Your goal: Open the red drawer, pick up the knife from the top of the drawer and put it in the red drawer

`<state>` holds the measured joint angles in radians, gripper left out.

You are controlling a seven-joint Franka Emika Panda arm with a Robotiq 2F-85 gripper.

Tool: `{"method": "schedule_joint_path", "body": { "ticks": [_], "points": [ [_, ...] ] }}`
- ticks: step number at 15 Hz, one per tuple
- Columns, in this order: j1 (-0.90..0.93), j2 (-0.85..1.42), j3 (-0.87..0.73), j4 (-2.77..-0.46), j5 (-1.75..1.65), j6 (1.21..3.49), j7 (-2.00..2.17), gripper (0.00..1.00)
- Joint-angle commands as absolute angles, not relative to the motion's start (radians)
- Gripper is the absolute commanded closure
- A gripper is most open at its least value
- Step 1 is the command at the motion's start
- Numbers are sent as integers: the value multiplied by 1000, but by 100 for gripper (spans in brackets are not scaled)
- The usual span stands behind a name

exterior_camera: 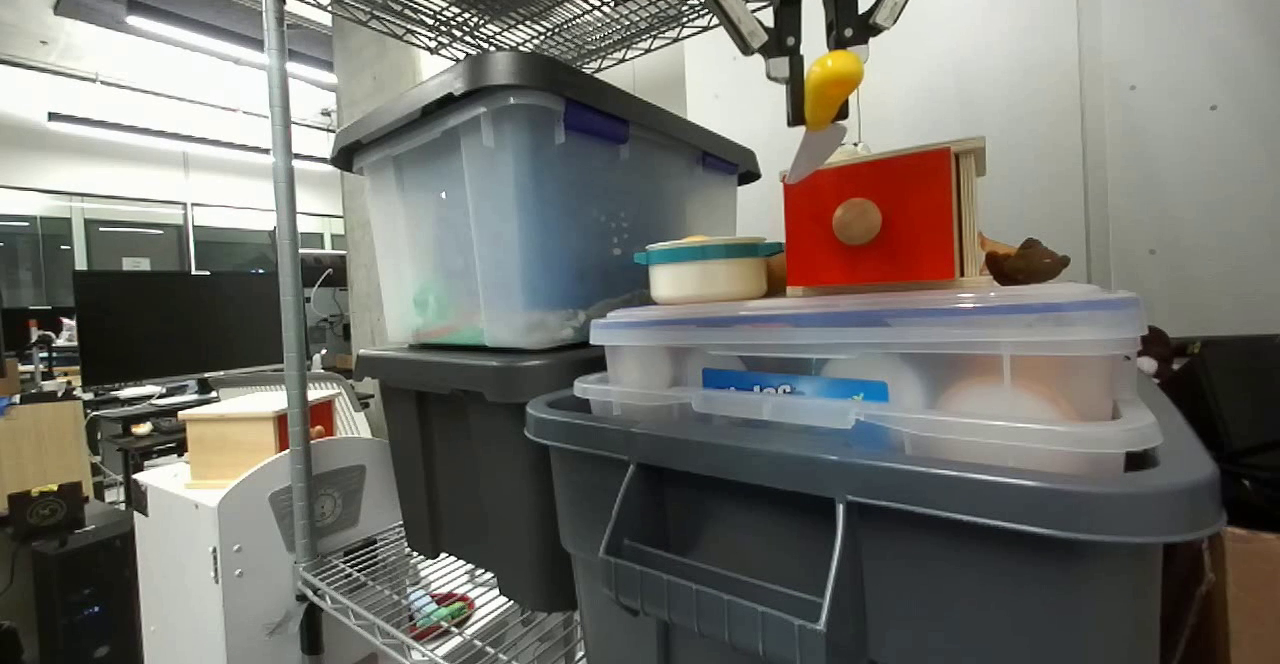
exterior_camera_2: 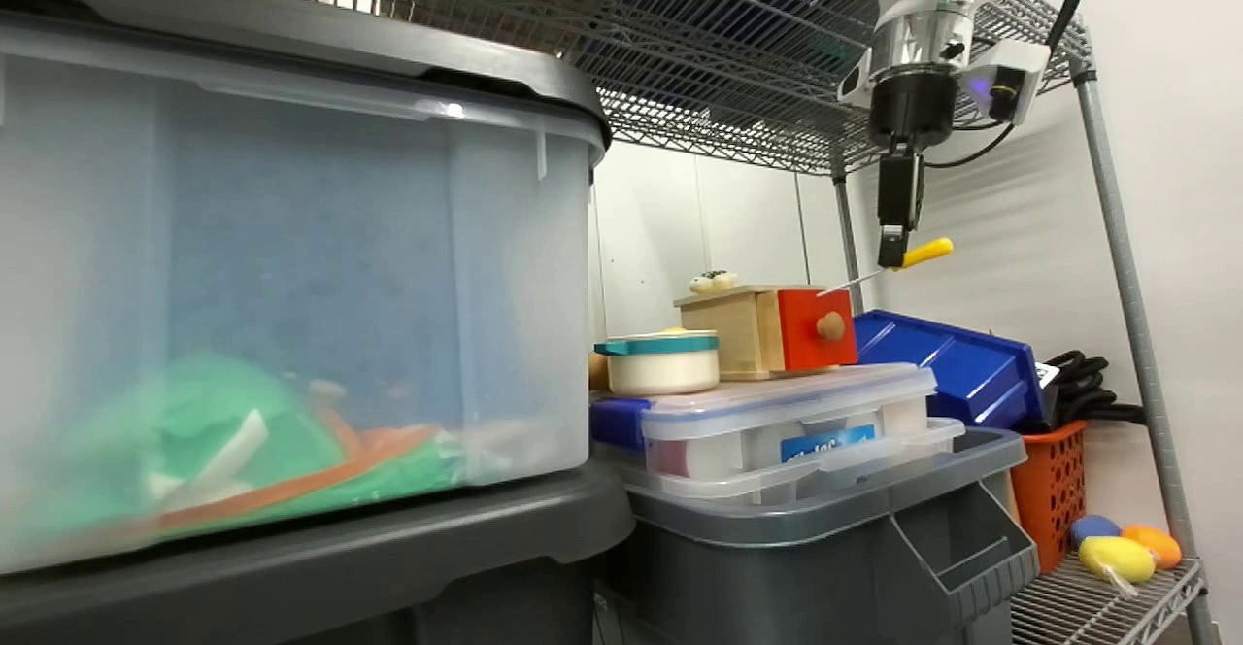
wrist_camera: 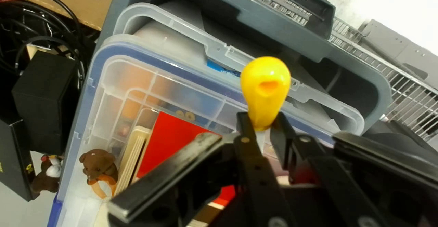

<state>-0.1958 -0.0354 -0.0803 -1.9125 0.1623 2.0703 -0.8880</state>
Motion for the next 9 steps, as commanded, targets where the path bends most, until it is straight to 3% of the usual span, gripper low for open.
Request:
{"method": "schedule_joint_path", "body": {
  "ticks": [1,9],
  "points": [
    [-167,-73,-107,-1944,181,2070,-907,95],
    [-151,-90,-112,-1981,179,2070,-909,95]
  ]
}}
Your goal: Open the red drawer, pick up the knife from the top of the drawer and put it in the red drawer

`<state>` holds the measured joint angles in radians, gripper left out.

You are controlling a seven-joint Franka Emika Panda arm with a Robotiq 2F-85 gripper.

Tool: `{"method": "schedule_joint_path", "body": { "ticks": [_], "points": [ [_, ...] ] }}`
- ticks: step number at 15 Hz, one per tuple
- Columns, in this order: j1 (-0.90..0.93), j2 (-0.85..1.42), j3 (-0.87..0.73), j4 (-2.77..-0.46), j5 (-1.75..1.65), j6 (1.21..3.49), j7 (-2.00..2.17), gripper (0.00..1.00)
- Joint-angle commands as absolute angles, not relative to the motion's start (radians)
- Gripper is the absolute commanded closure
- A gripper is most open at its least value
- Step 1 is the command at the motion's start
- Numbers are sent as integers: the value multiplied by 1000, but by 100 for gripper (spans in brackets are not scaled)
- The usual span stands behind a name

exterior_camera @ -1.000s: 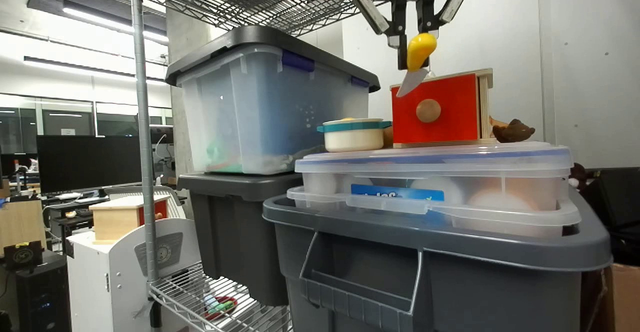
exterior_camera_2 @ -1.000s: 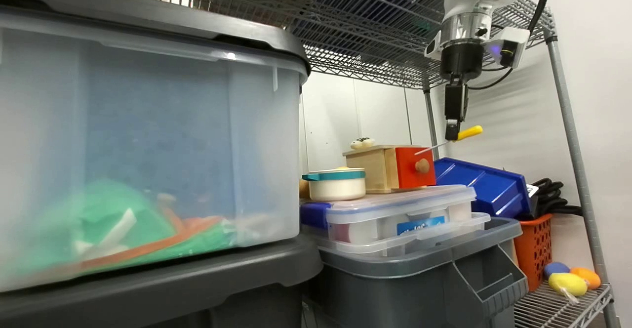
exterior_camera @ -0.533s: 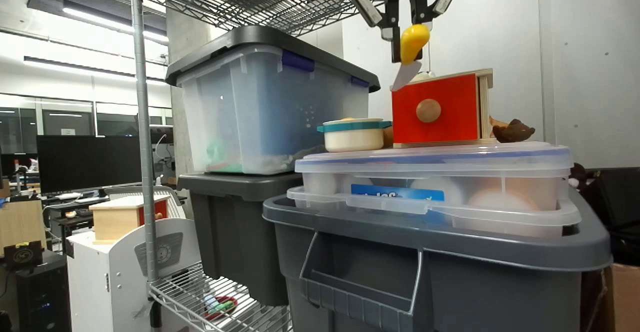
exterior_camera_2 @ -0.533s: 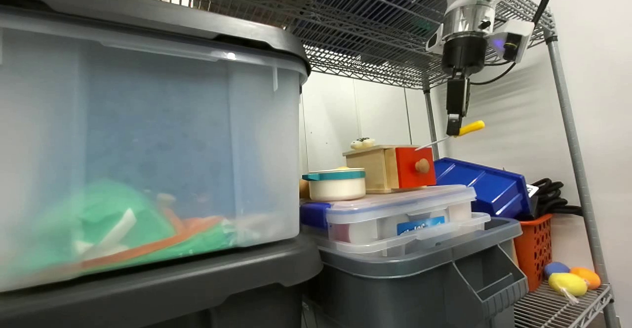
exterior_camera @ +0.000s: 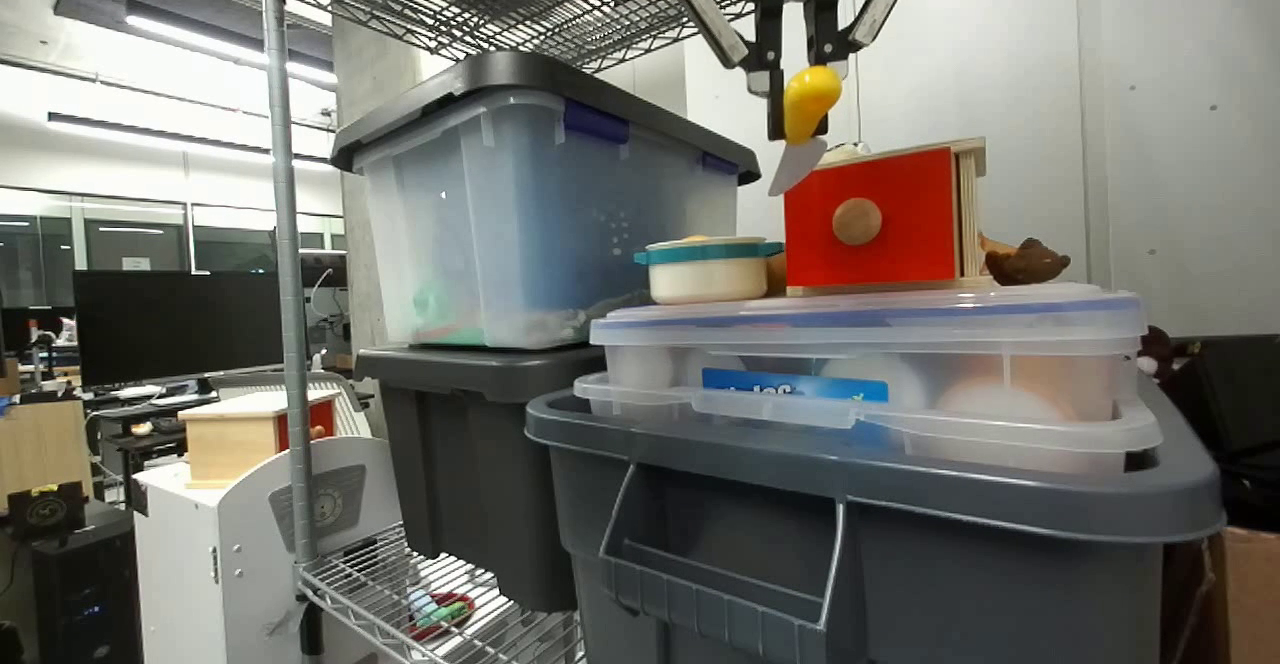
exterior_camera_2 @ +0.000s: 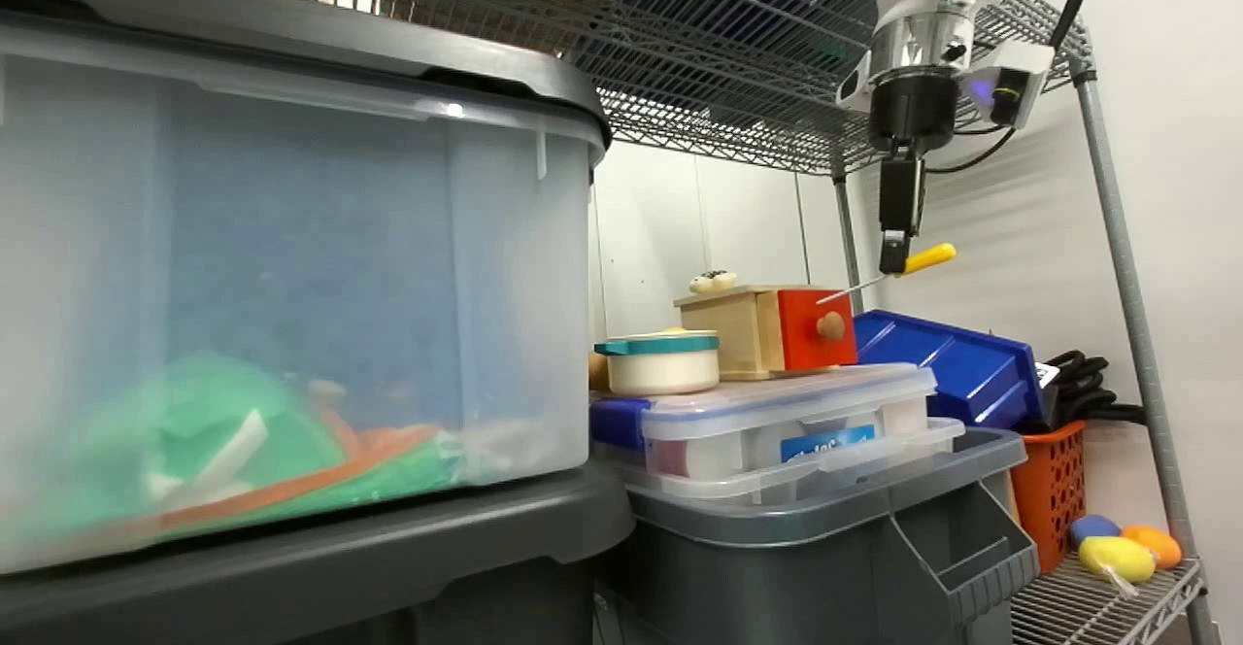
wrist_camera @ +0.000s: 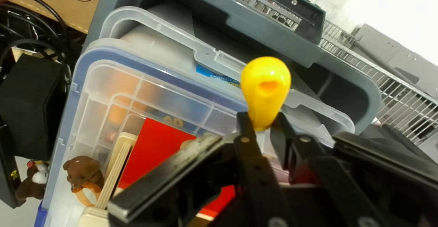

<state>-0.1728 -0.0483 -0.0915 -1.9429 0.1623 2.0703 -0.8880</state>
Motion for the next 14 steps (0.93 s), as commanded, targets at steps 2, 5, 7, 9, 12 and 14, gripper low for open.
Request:
{"method": "schedule_joint_path", "body": {
  "ticks": [2,5,7,9,12,14],
  "points": [
    [-148,-104,-112,-1999,176,2067,-906,95],
    [-143,-136,-115,-2030,171,2066,-901,95],
    [-139,-157,-118,-2047,168,2064,-898,95],
    [-136,-181,-122,-2065,162,2061,-894,95],
    [-130,-210,-132,-2093,161,2060,-891,95],
    [-128,-225,-140,-2108,161,2060,-891,95]
  ]
}}
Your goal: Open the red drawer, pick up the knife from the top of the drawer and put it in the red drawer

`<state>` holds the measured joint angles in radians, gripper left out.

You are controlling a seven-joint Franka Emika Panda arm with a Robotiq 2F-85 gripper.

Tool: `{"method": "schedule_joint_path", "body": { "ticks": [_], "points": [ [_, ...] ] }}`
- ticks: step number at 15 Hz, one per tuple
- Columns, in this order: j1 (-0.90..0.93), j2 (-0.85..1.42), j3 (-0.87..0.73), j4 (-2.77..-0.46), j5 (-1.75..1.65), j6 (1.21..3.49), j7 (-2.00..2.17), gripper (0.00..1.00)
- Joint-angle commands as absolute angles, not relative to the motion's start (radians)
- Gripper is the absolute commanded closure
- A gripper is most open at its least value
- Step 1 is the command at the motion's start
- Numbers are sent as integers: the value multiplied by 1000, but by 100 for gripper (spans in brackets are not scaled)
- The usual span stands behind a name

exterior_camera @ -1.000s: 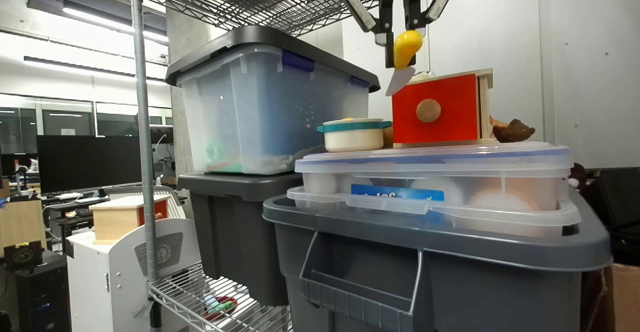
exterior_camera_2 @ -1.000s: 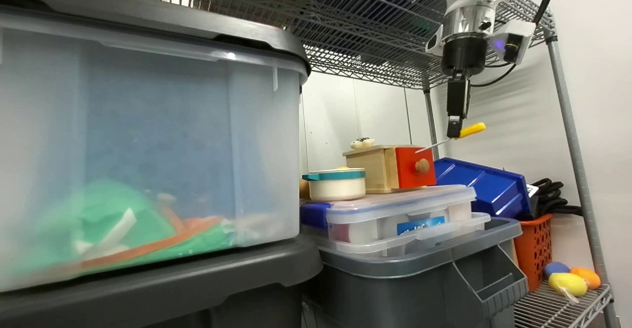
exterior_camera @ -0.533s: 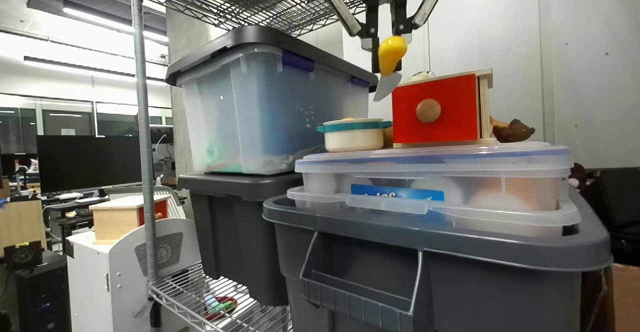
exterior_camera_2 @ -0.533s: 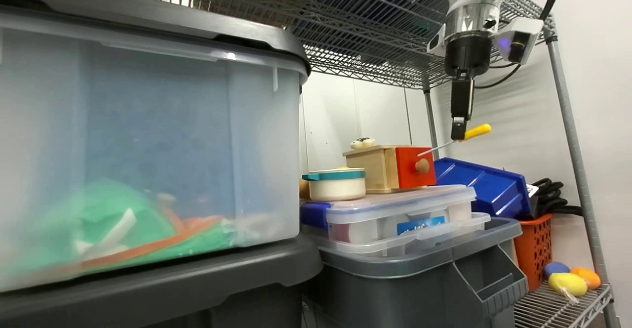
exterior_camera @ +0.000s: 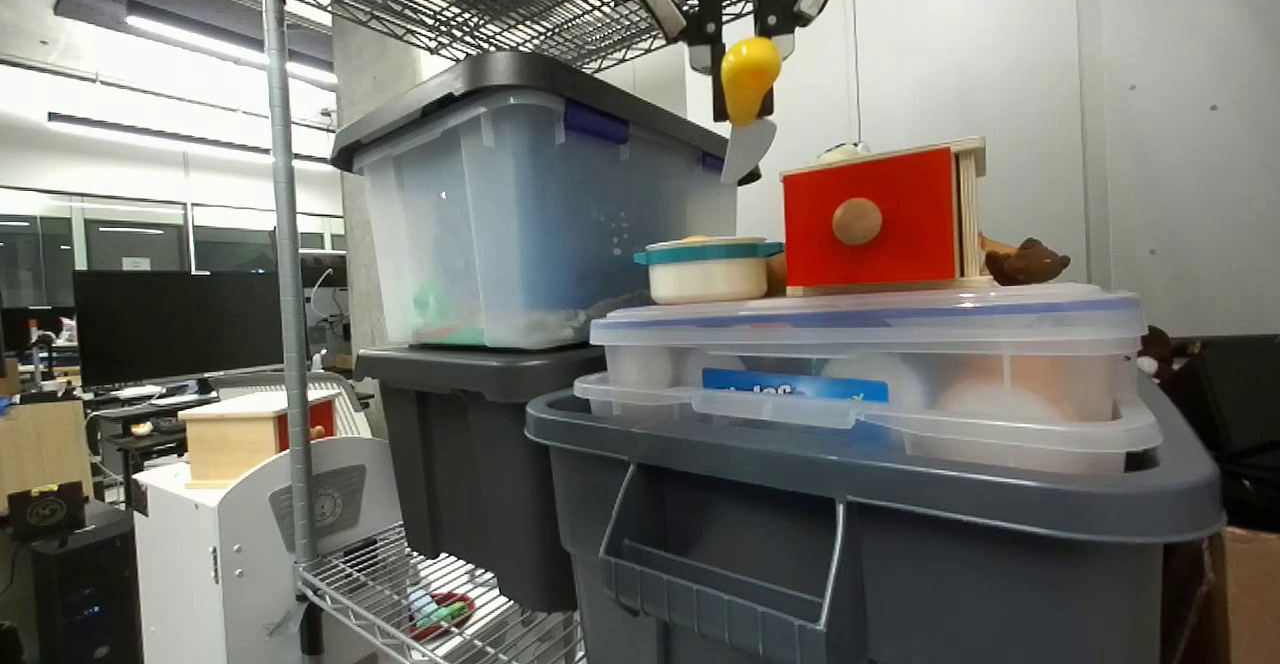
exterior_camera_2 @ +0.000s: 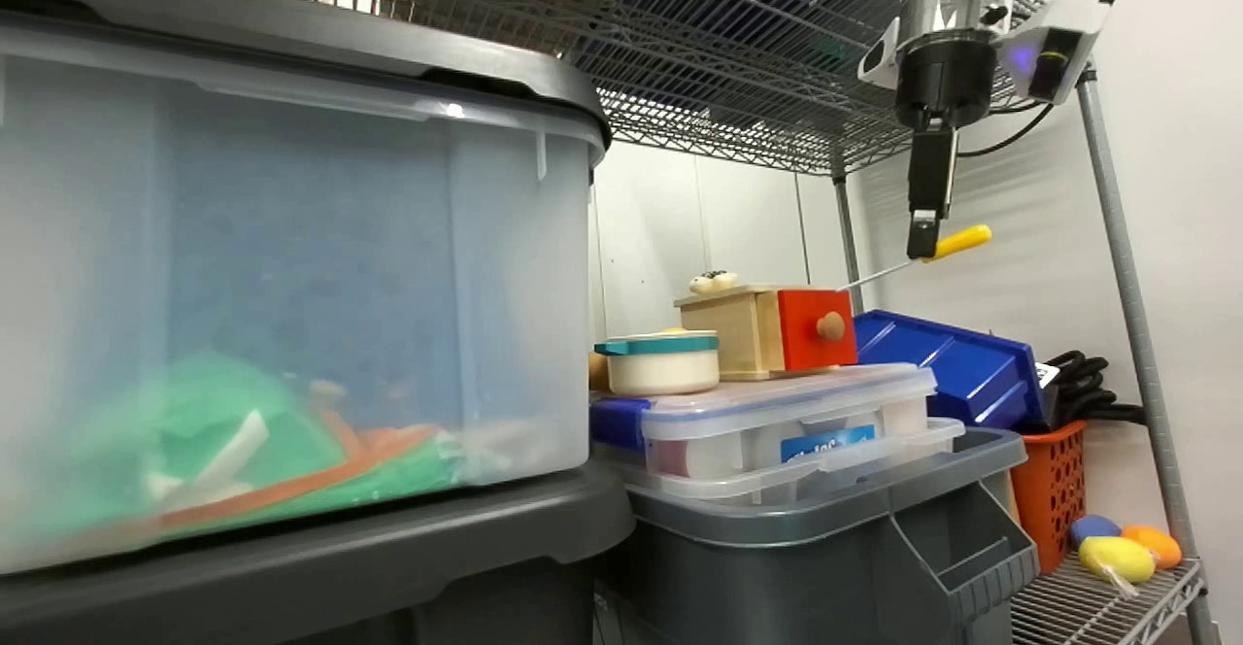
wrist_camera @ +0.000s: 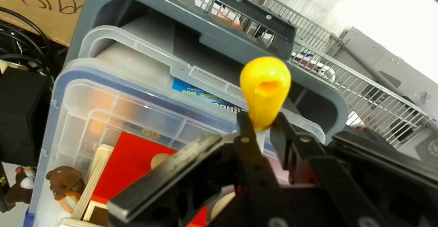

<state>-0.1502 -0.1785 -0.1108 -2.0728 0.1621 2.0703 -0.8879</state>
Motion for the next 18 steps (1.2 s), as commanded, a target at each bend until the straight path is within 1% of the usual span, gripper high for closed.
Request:
{"method": "schedule_joint_path", "body": {
  "ticks": [1,18],
  "points": [
    [-126,-227,-145,-2113,159,2064,-897,95],
    [-96,-160,-150,-2030,105,2085,-965,95]
  ]
}}
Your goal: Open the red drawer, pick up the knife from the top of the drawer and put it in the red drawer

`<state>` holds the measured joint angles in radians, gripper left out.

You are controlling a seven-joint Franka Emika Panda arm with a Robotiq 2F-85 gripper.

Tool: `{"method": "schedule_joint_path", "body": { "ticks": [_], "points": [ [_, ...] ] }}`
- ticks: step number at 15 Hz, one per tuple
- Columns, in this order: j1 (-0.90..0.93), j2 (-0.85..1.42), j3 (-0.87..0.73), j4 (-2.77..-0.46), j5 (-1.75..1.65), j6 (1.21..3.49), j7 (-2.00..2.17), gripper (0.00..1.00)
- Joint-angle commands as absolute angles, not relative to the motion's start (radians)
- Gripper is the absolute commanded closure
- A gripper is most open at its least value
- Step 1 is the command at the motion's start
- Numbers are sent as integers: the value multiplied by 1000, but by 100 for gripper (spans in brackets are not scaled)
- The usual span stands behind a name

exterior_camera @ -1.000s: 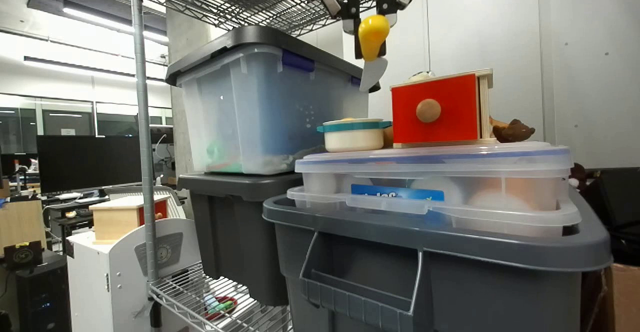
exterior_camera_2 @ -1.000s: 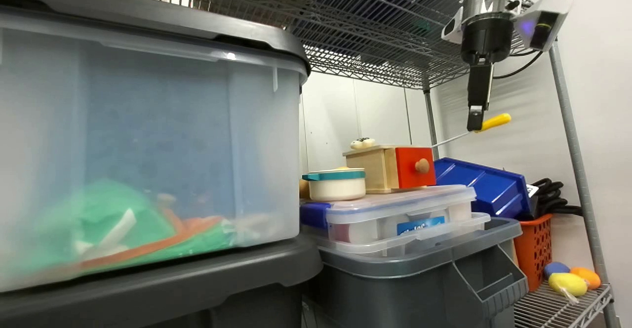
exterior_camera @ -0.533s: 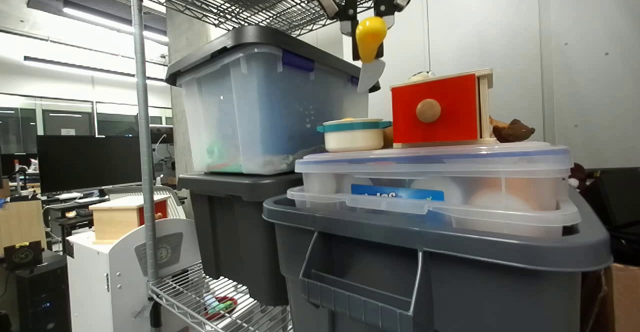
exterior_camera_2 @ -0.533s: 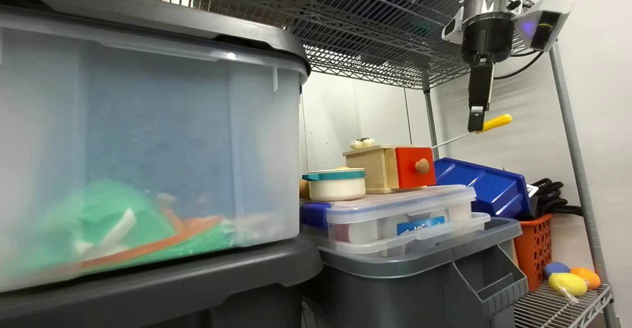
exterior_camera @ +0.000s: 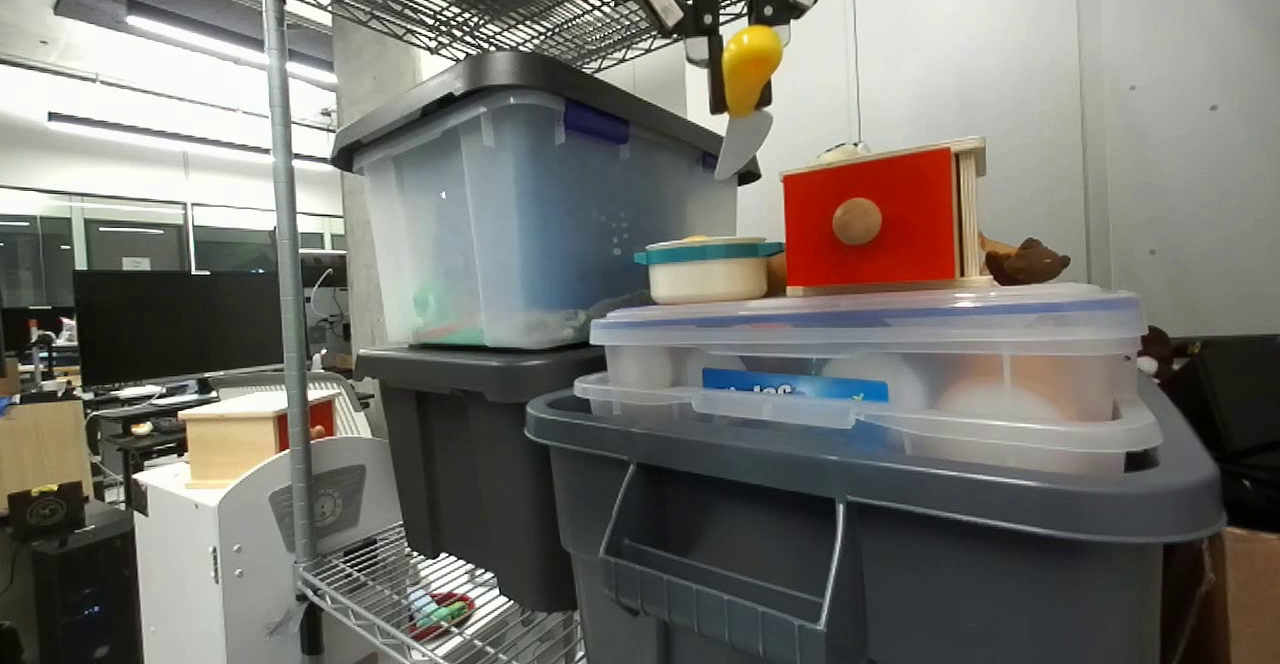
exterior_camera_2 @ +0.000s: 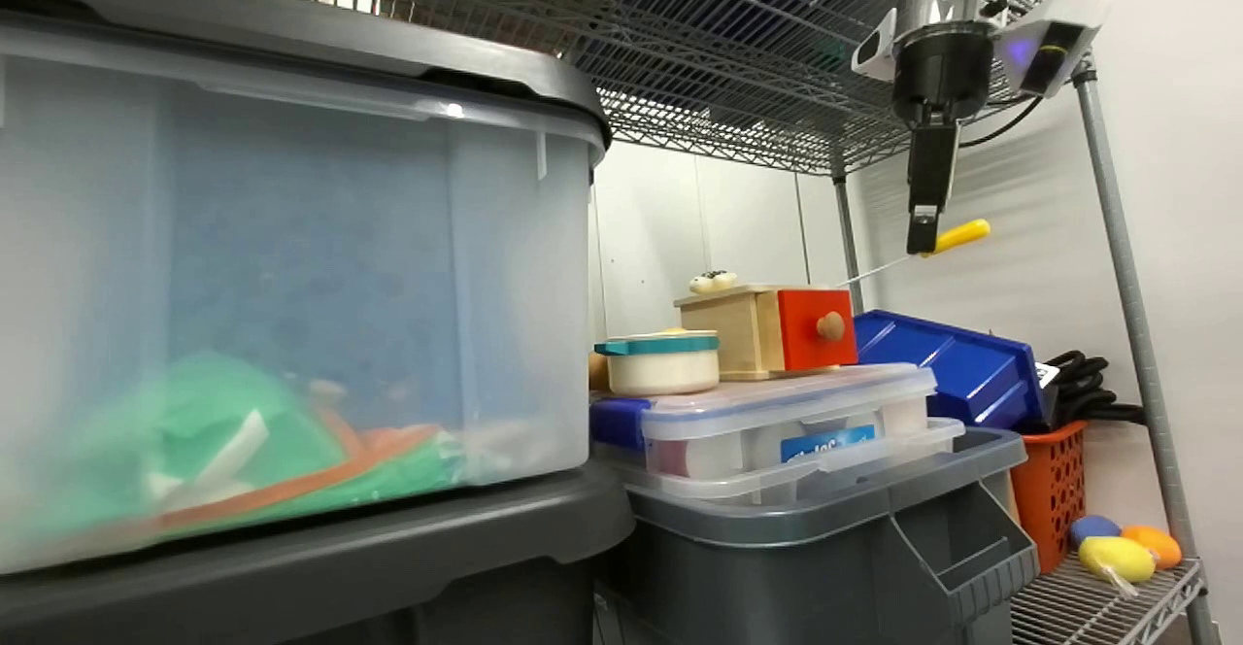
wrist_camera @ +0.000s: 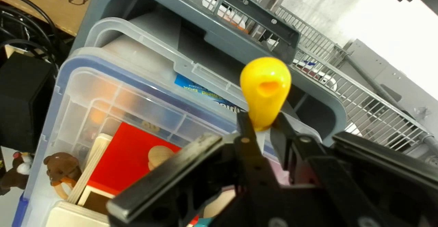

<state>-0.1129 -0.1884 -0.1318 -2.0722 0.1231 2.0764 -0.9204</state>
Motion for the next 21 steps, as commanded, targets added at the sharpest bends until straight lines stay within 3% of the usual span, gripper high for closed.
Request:
{"method": "schedule_joint_path", "body": {
  "ticks": [1,21],
  "points": [
    [-96,-155,-150,-2025,102,2086,-968,95],
    [-78,-120,-136,-2048,129,2172,-989,95]
  ]
}}
